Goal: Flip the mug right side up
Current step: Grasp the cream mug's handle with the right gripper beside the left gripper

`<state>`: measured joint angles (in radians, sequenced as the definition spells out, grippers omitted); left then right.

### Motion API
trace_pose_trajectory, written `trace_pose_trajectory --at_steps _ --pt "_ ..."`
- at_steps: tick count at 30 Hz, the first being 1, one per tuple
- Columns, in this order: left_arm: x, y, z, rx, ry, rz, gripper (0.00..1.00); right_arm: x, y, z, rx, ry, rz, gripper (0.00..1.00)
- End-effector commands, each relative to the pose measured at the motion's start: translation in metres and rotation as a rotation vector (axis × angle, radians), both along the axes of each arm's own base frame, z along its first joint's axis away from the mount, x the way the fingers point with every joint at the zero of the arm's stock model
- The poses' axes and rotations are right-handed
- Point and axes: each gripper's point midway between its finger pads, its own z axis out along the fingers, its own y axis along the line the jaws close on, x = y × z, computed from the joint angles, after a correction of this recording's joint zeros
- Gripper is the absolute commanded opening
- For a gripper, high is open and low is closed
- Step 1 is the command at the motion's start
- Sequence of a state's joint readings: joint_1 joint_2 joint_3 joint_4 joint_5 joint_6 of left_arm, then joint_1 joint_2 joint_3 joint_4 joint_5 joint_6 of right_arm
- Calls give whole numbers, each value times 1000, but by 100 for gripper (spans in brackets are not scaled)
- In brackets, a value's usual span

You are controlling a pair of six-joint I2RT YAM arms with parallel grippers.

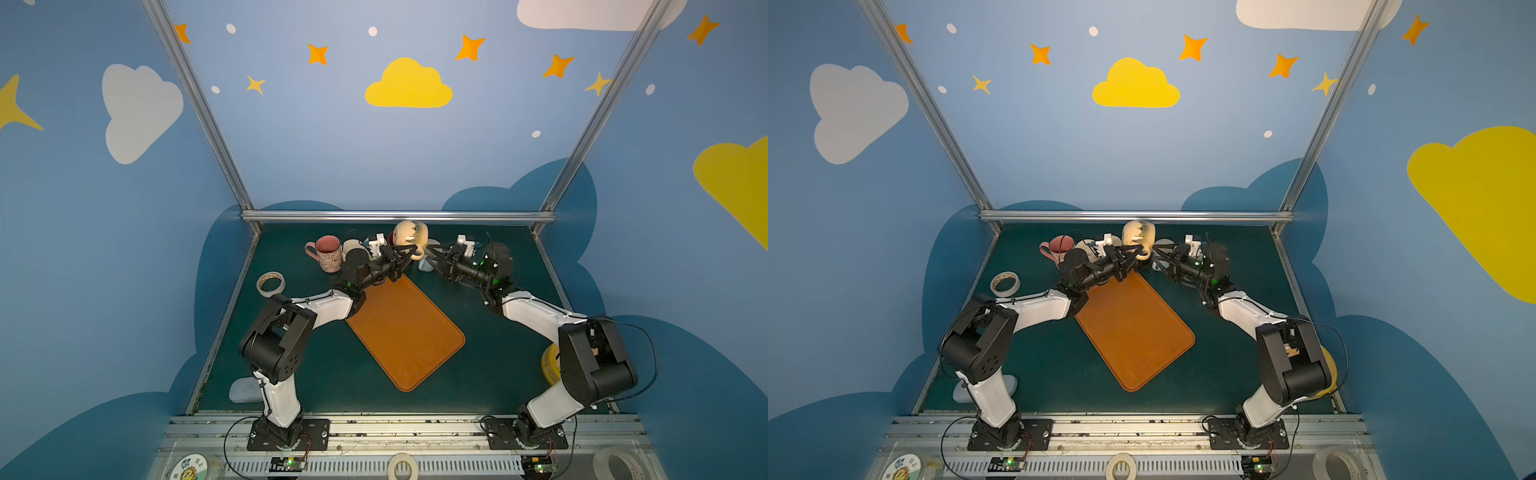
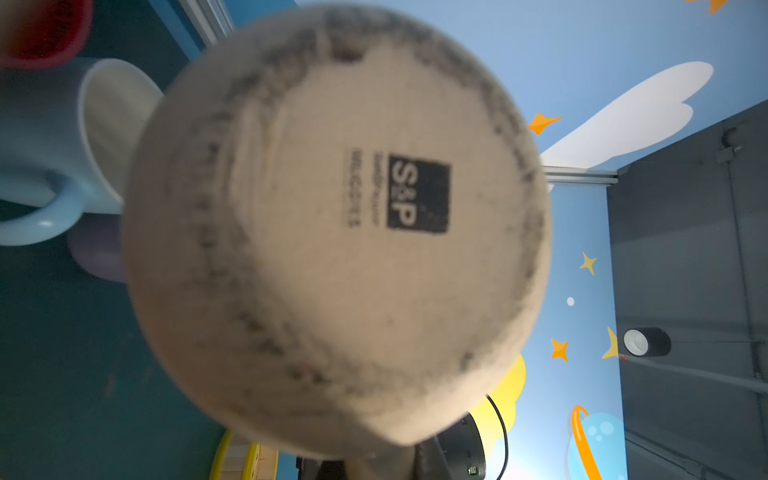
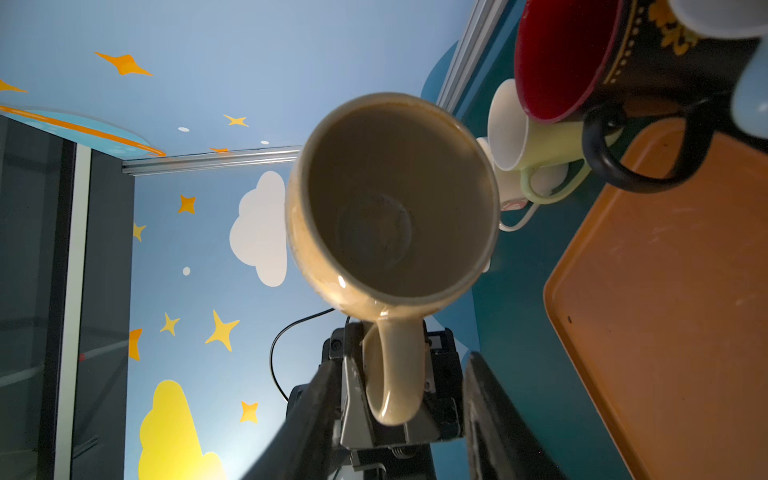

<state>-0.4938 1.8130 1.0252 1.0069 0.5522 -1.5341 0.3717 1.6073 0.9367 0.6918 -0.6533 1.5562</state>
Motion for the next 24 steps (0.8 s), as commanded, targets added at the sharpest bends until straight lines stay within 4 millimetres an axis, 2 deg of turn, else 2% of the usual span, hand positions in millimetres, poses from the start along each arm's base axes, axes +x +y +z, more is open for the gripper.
trace_pose_trajectory --at_steps 1,6,14,24 --pt "-11 0 69 -115 -231 -20 4 6 9 9 22 -21 9 42" --pt "-13 -3 70 -115 -237 -30 4 13 15 12 50 -23 11 38" --pt "-18 -7 59 -98 -224 -29 4 15 18 24 87 -37 9 29" --pt "-14 -12 43 -83 -199 -20 4 7 30 20 124 -14 34 32"
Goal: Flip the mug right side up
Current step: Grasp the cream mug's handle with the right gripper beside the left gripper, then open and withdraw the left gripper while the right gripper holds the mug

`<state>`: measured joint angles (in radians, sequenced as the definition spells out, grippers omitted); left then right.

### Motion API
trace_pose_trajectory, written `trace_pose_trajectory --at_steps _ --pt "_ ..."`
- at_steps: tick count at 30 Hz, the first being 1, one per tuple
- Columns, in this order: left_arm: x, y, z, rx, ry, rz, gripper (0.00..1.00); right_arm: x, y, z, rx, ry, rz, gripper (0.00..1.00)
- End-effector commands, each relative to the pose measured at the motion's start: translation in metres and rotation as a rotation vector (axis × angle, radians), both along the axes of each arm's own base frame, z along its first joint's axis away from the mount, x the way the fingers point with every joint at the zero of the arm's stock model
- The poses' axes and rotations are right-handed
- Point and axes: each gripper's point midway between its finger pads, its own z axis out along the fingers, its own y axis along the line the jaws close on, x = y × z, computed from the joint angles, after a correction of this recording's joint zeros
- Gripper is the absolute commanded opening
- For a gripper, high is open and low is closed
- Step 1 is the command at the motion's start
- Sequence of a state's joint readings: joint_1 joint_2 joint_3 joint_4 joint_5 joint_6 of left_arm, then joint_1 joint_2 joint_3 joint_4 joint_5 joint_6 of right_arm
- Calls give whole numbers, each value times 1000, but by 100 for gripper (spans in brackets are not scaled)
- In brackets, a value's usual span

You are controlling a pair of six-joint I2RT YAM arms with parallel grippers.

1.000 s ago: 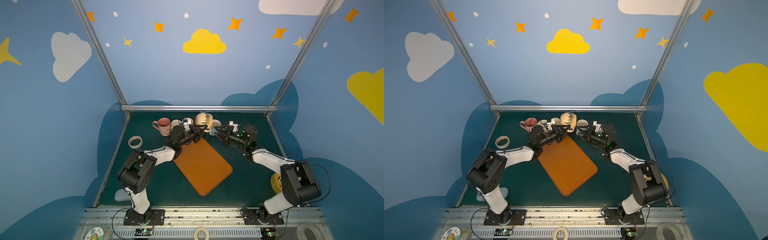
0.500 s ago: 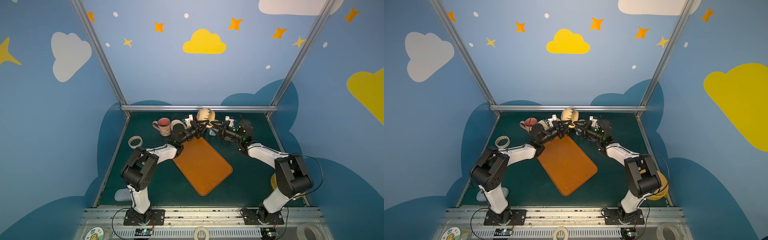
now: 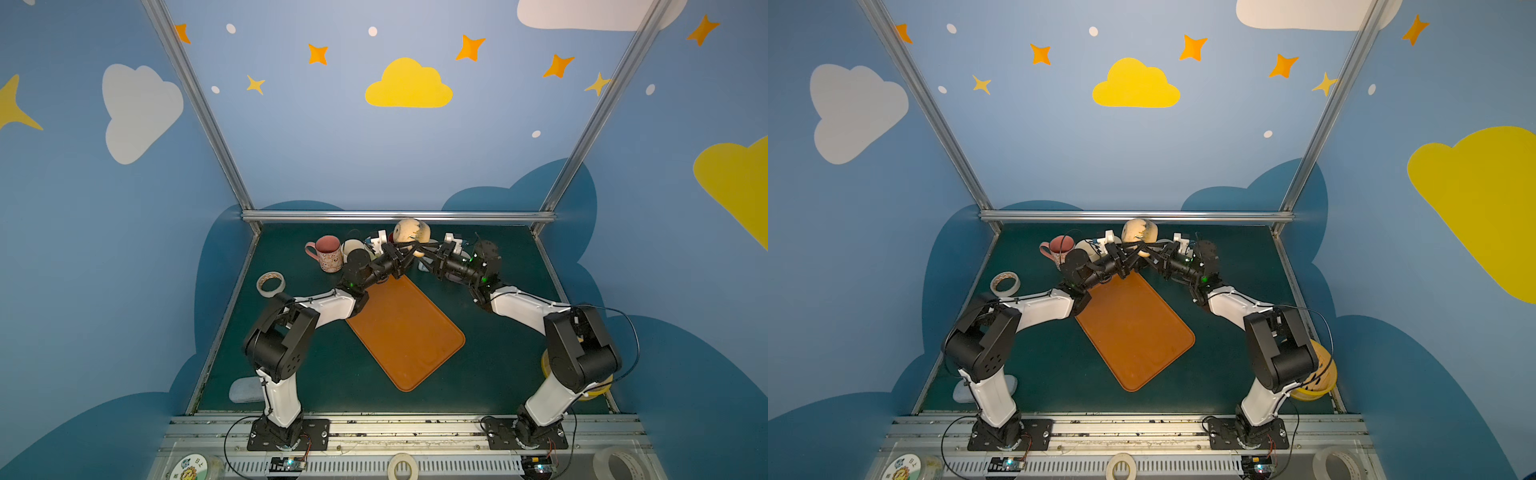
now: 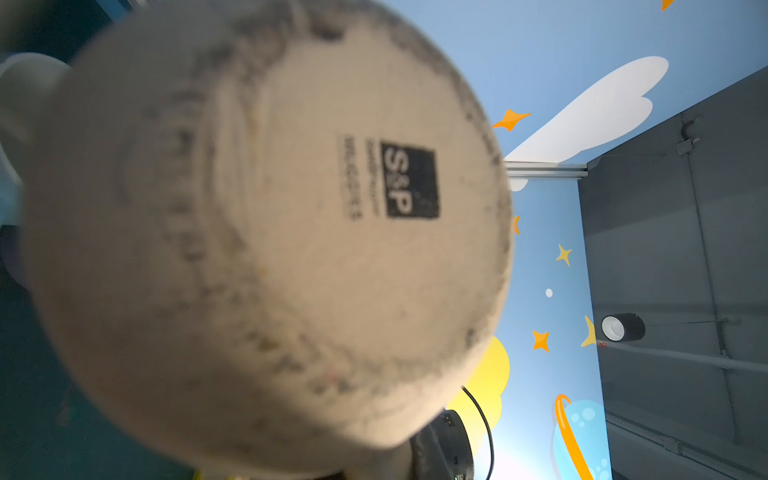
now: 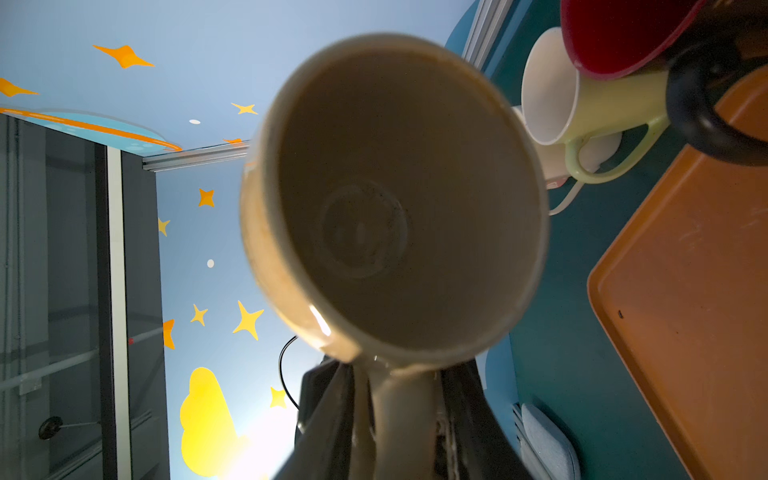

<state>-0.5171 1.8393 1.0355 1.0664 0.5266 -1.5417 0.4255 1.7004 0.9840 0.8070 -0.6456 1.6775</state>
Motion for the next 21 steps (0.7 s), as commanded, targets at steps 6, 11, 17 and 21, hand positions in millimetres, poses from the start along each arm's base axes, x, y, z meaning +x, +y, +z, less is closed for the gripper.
trace_pose_trajectory --at_steps 6,11,17,21 --pt "-15 -4 34 -56 -166 -20 4 6 -3 17 42 -60 -39 24" --pt "-18 -1 38 -49 -173 -21 4 7 -4 17 11 -84 -43 13" --pt "-23 -2 43 -46 -179 -38 4 1 -6 19 -91 -142 -47 0" --pt "-28 -2 37 -37 -170 -56 4 -5 -10 22 -165 -184 -54 0"
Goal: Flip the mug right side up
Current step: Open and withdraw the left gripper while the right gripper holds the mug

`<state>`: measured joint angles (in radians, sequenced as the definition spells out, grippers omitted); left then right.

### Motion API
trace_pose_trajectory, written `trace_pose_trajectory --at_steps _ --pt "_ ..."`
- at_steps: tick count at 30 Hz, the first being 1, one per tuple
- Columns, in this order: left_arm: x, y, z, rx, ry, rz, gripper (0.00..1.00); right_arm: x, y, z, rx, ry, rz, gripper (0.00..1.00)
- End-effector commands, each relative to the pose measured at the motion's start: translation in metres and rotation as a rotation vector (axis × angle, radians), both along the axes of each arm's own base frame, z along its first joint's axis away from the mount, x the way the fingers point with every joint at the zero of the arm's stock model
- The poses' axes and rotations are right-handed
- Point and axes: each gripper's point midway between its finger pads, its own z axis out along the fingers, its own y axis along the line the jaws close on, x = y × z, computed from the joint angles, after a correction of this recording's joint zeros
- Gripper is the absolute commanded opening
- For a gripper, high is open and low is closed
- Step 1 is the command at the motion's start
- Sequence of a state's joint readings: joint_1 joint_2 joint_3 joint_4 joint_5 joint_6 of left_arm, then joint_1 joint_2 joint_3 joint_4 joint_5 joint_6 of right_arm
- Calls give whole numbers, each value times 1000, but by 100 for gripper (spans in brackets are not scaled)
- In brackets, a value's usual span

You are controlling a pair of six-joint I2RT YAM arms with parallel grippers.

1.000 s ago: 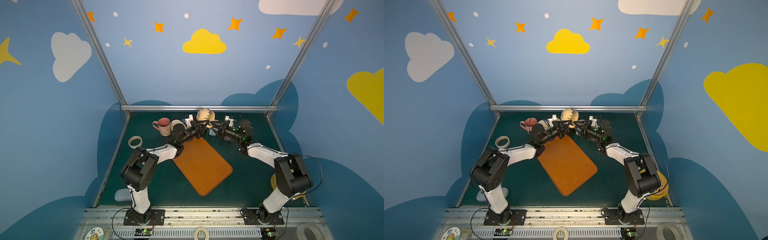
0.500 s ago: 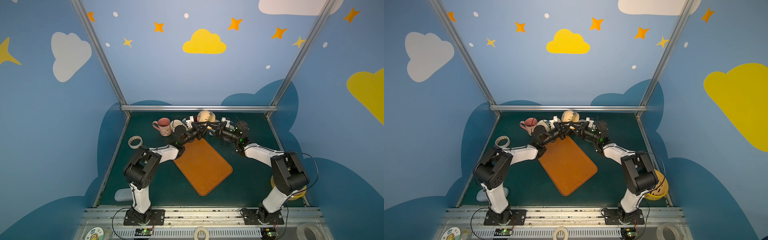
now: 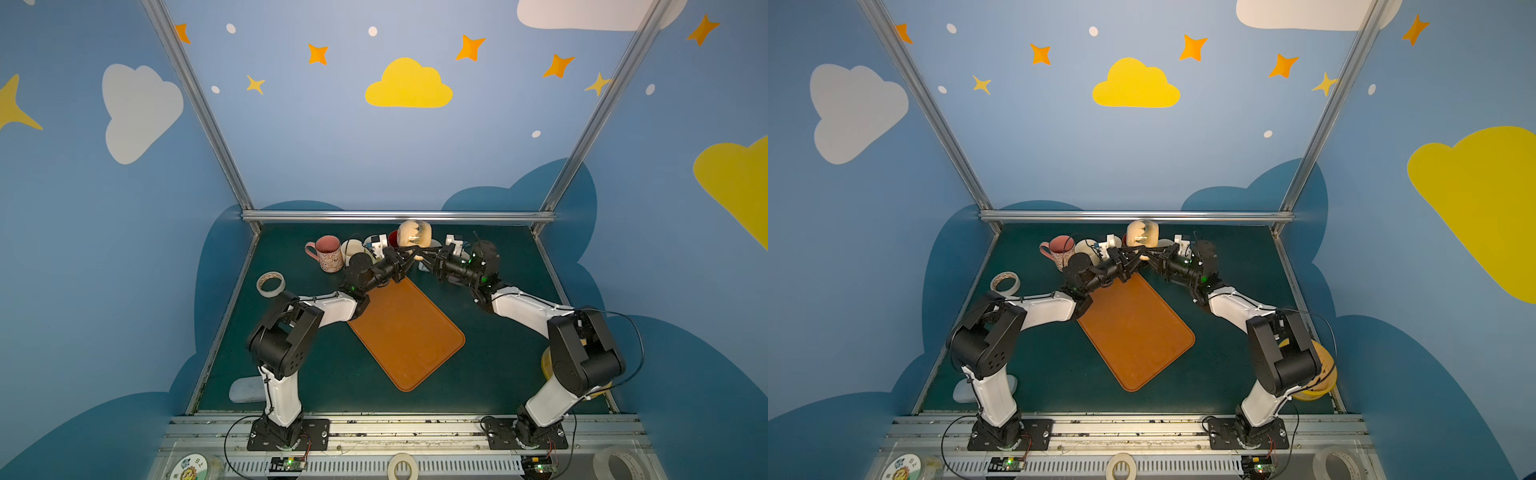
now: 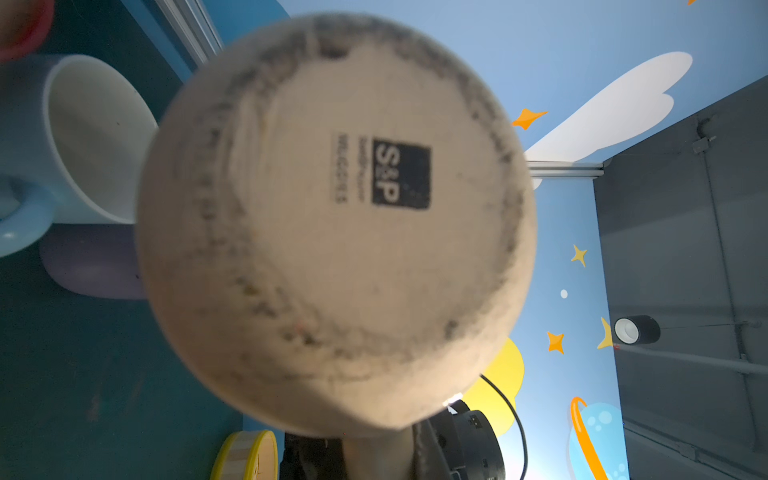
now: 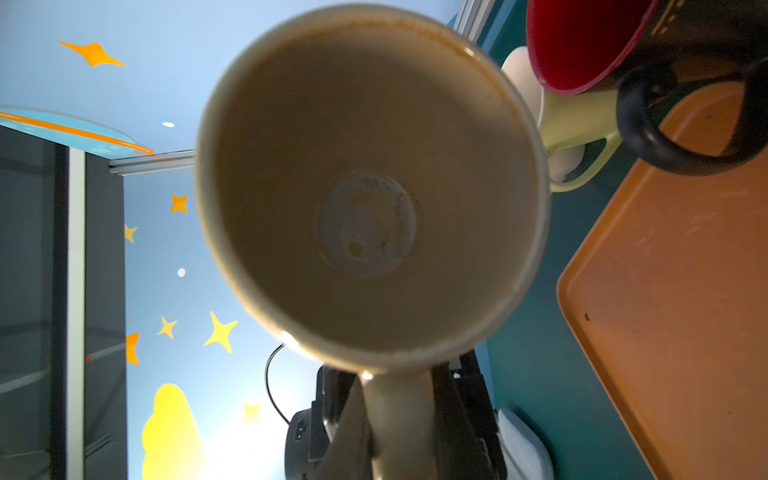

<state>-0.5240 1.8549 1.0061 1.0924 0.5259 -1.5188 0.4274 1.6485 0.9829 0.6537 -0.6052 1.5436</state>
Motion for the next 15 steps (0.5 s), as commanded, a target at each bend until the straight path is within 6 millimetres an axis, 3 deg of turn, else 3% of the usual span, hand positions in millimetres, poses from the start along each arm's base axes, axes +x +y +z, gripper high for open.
trace_pose_trajectory --at_steps 1,10,15 --pt "-27 0 50 -53 -164 -64 6 -5 -4 31 -77 -169 -11 0" --pt "-51 10 17 77 -135 -69 36 -23 -6 25 -138 -198 4 0" --pt "-58 18 2 120 -117 -56 45 -29 -7 19 -145 -191 10 0"
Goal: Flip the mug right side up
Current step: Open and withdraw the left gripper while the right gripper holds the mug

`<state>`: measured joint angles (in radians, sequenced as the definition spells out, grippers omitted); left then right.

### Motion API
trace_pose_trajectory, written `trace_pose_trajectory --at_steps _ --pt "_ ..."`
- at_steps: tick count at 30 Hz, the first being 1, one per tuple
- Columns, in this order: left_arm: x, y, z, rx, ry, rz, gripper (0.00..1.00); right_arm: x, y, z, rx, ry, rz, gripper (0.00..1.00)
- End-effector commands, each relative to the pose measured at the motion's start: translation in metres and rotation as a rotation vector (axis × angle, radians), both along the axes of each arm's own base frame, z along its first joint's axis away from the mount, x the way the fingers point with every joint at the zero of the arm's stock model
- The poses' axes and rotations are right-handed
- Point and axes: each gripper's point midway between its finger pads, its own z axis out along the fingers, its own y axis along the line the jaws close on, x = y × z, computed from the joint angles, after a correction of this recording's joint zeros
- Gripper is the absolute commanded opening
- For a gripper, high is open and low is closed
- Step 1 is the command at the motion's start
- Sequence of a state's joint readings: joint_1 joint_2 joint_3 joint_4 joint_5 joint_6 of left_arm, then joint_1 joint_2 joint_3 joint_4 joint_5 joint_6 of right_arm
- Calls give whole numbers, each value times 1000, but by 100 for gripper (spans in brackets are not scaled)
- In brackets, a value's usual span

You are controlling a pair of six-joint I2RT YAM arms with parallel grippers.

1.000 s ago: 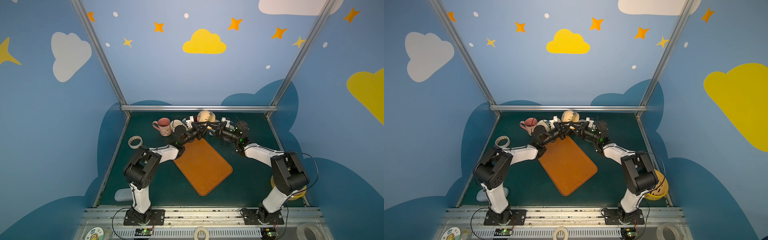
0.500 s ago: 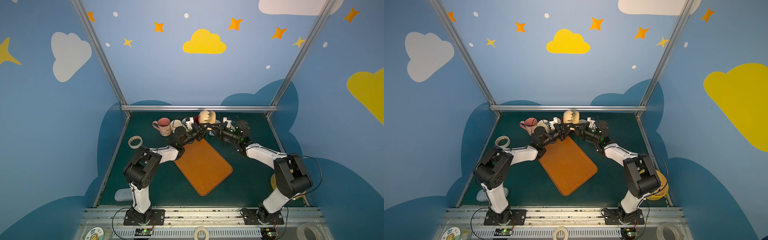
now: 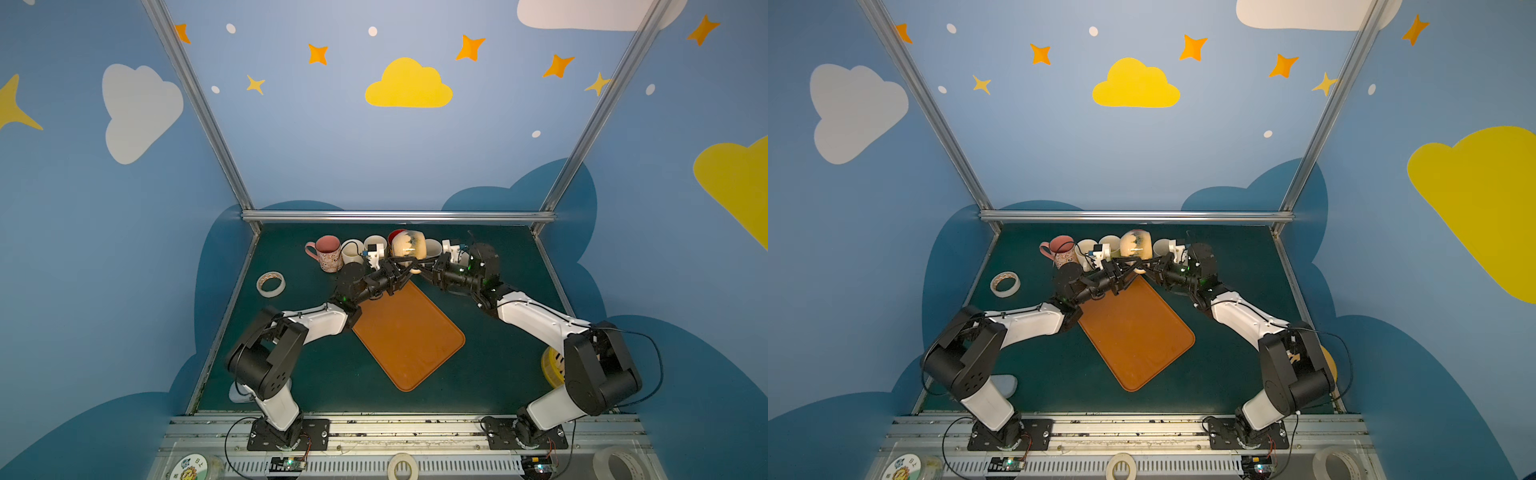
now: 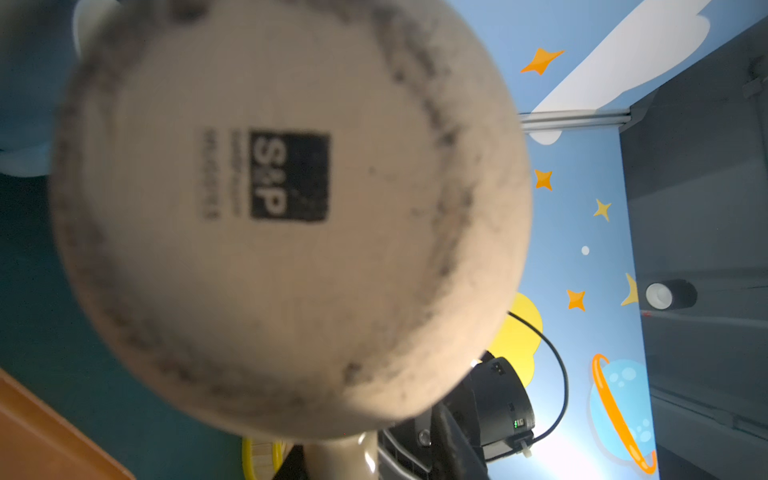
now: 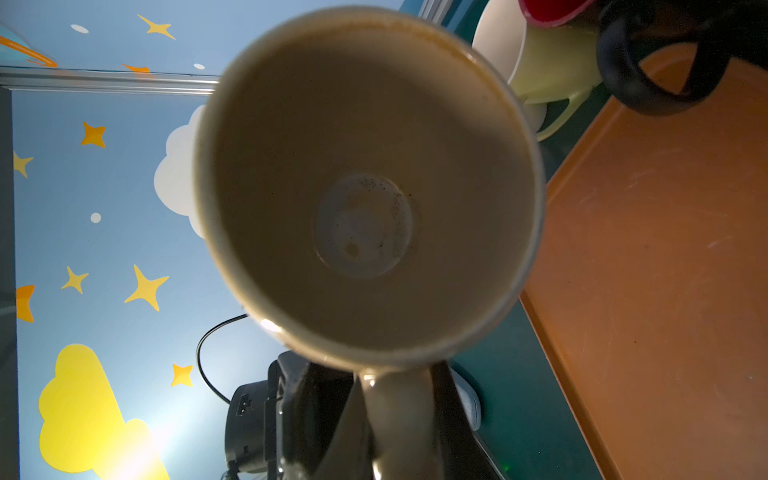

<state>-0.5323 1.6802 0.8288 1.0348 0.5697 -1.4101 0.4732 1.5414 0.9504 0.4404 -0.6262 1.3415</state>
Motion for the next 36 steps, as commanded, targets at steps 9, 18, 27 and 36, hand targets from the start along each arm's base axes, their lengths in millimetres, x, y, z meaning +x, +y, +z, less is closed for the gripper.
trace_pose_trajectory --at_steps 9,18,27,36 --pt "-16 17 -15 126 -44 -4 61 2 -17 19 -5 -116 -51 0" --pt "-20 26 -31 191 -25 2 66 -1 -15 8 -20 -94 -19 0" --pt "-34 43 -39 300 -41 20 68 -14 -27 -1 -201 -145 1 0" --pt "-64 74 -49 525 -62 57 70 -27 -70 -10 -352 -157 -75 0"
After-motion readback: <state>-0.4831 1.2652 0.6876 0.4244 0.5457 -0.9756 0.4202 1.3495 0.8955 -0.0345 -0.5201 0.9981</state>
